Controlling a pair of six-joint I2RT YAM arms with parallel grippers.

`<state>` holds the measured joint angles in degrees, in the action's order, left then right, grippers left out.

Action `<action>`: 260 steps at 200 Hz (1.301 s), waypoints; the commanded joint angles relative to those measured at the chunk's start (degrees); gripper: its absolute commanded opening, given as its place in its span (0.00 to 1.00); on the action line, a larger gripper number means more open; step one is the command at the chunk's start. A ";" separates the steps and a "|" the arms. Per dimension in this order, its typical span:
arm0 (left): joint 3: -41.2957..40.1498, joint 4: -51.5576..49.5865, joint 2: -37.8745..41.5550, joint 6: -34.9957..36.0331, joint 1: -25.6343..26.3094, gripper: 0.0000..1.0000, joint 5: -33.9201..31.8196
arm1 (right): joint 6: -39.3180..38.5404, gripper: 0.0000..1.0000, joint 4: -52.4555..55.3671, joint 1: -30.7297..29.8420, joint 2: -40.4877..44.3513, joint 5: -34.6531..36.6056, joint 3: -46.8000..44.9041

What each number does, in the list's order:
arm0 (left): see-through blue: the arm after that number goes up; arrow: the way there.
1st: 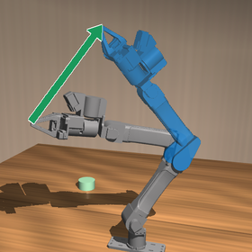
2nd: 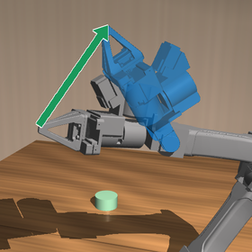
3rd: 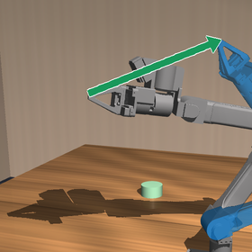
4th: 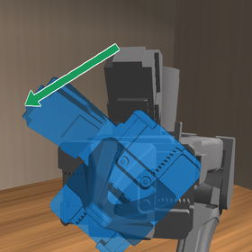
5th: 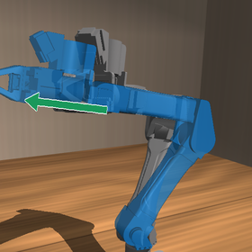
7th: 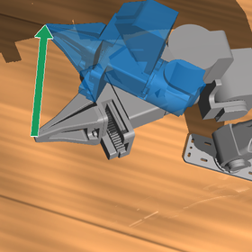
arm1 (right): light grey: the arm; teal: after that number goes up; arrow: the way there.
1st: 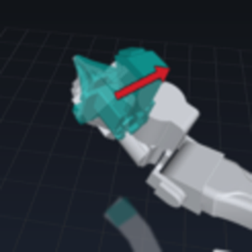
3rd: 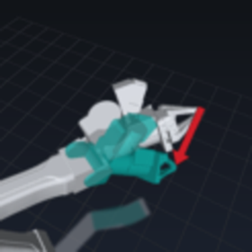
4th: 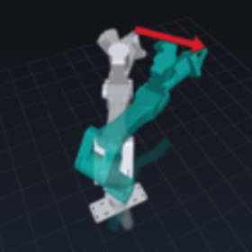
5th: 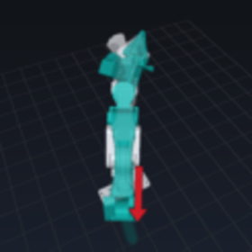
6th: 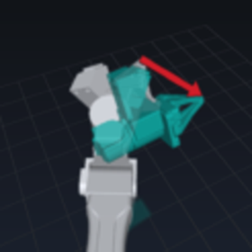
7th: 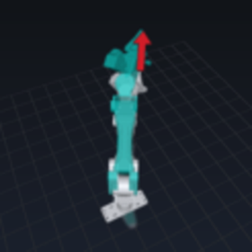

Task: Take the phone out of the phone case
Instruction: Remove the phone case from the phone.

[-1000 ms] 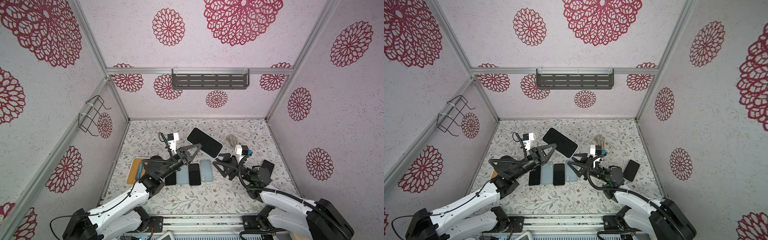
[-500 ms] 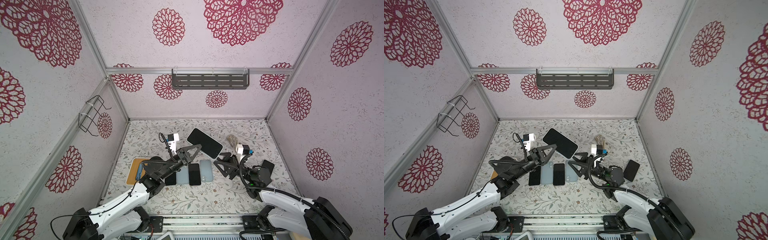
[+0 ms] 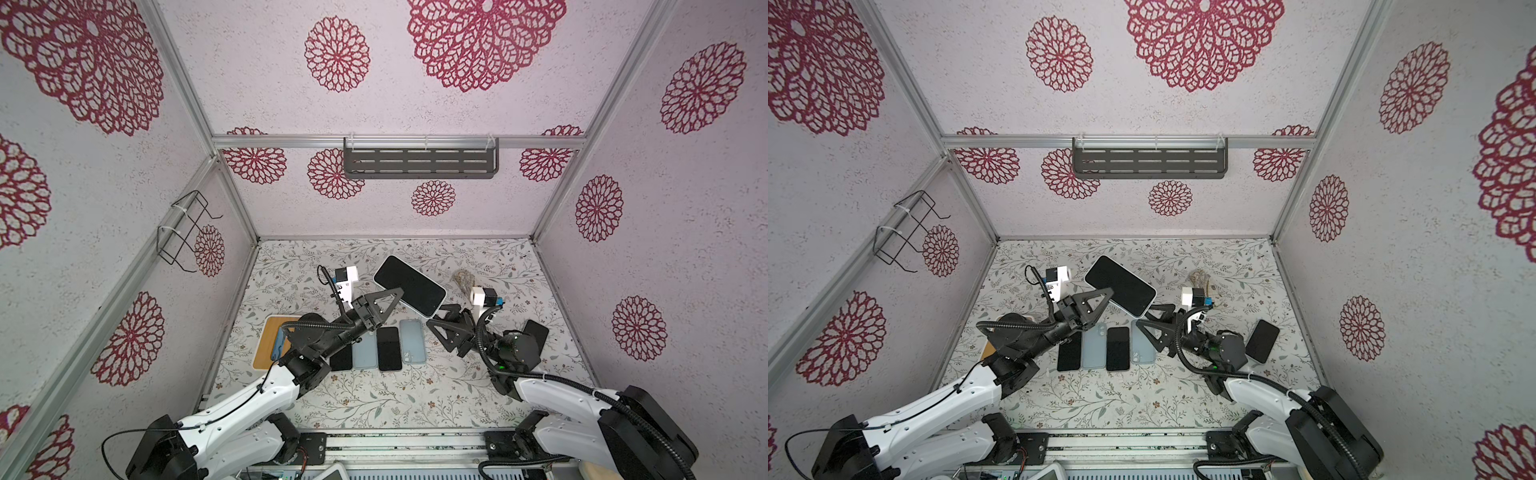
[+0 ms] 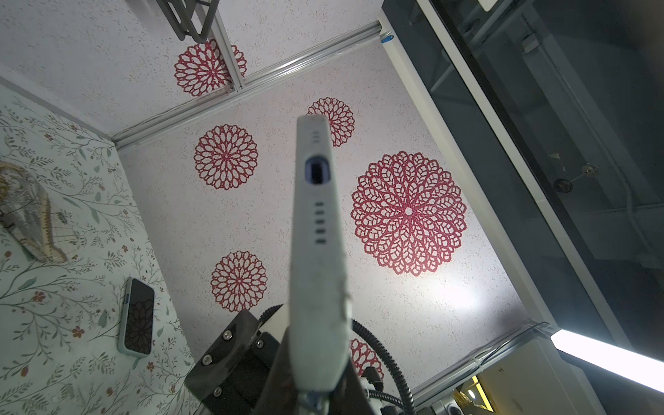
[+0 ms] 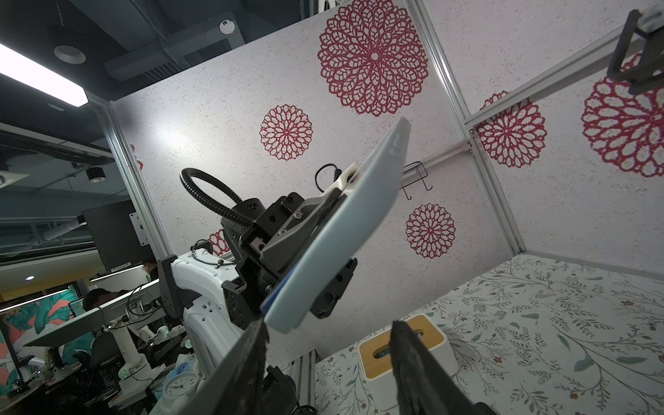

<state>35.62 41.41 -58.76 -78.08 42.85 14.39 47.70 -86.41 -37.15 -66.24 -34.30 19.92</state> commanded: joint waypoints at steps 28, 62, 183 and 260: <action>-0.20 6.49 -0.17 0.21 -0.22 0.00 -0.04 | 2.57 0.57 -7.75 0.54 -0.74 -0.35 1.08; -0.02 7.22 -0.39 0.07 -0.23 0.00 0.42 | 2.30 0.57 -7.28 0.64 -1.30 -0.24 0.91; -0.64 7.47 -0.69 0.78 0.00 0.00 -0.26 | 4.59 0.60 -10.09 0.91 -2.25 -0.76 1.54; -0.47 7.27 -0.97 1.00 -0.04 0.00 -0.60 | 4.83 0.61 -10.01 0.93 -1.01 -0.88 1.47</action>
<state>34.70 44.29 -59.72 -78.00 42.85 13.78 51.70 -89.78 -36.58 -68.99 -34.79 19.92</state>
